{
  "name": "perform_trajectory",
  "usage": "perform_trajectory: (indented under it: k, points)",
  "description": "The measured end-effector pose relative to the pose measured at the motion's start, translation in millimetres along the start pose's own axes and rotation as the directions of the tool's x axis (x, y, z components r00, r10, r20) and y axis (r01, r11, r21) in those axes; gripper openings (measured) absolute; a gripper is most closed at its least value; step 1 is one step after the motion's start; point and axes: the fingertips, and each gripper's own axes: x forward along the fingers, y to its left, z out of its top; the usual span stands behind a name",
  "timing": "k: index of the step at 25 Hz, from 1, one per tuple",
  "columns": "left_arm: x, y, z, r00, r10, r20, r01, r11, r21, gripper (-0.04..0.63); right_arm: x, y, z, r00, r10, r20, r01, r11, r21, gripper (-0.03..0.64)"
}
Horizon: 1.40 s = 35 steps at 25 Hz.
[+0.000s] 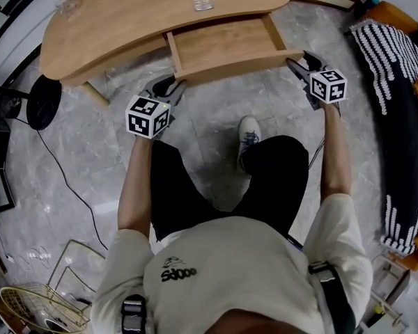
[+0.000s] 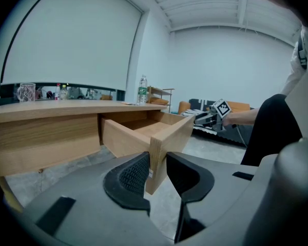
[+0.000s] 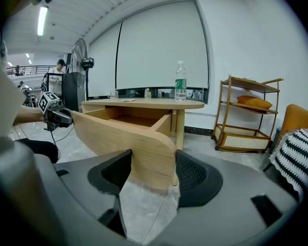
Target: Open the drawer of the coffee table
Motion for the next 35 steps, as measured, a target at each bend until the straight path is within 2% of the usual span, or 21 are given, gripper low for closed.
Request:
perform_trajectory:
  k: [13,18,32,35]
  points:
    - [-6.3,-18.5,-24.1,0.998,-0.025,-0.052,0.024,0.999,-0.020,0.120,-14.8,14.8,-29.1,0.999,-0.024,-0.025,0.025,0.999,0.020,0.265]
    - [-0.1,-19.8,-36.0,0.997,-0.030,-0.077,0.029,0.999,-0.015,0.123,-10.9,14.5,-41.8,0.997,-0.032,-0.066,0.033,0.999,0.015,0.265]
    - [1.1,-16.9,-43.4,0.998,-0.044,-0.048,0.041,0.998,-0.053,0.143,-9.9,16.1,-46.8,0.996,-0.039,-0.076,0.041,0.999,0.028,0.265]
    - [-2.1,-11.6,-48.1,0.996,-0.049,-0.071,0.047,0.998,-0.029,0.160,-19.1,10.9,-46.9,0.997,-0.046,-0.067,0.050,0.997,0.051,0.264]
